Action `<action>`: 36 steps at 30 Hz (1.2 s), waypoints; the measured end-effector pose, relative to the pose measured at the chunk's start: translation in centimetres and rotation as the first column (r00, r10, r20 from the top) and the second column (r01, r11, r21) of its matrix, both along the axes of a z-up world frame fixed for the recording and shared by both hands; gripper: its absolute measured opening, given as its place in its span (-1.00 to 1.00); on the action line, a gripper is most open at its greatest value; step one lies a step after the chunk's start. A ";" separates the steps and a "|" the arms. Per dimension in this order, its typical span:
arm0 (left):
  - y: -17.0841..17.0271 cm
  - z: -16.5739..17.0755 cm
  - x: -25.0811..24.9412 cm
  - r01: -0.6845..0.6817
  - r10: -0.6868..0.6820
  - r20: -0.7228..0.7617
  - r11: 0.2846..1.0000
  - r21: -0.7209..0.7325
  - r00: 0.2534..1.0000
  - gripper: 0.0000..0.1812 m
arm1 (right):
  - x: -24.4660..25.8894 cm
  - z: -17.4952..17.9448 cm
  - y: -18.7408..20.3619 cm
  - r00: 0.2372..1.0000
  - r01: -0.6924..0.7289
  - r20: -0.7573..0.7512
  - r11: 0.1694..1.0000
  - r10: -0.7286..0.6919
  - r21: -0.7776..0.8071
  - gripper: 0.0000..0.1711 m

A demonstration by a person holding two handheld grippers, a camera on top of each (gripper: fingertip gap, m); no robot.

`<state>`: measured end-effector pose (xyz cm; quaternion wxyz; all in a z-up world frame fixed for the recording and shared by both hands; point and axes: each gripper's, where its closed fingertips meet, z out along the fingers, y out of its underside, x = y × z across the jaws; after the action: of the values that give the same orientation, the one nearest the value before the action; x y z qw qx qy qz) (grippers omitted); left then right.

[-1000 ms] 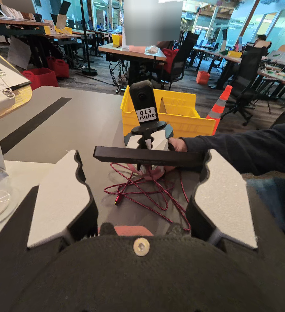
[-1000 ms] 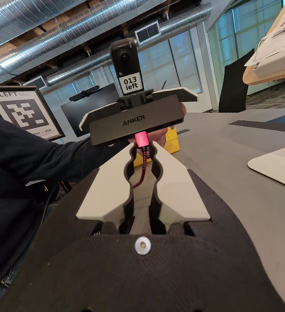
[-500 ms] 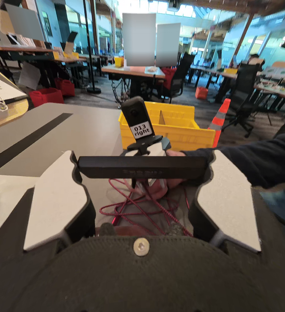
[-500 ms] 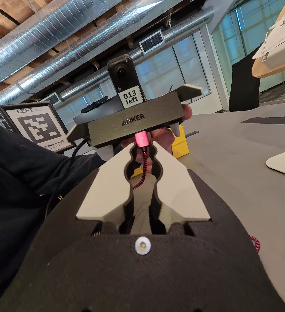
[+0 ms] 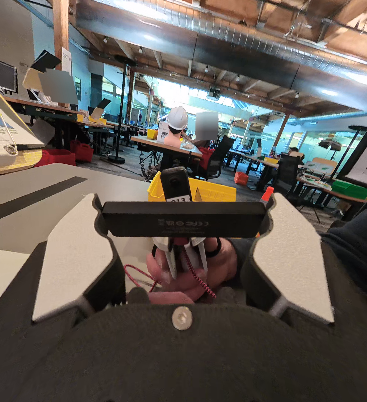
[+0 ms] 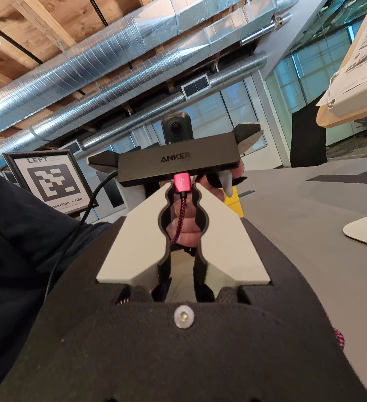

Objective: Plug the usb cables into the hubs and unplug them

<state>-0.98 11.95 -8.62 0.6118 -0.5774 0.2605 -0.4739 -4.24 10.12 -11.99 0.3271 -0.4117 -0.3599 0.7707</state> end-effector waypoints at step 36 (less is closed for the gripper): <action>-2.2 -6.8 -0.4 0.058 0.059 -0.881 0.994 0.098 0.470 0.53 | 0.8 -4.3 -1.2 0.787 -0.239 0.616 0.918 -0.008 0.317 -0.86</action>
<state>-1.40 9.80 -15.45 0.4221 -0.7030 0.5647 -0.0931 -3.45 8.92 -16.27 0.2188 -0.5420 -0.6122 0.5325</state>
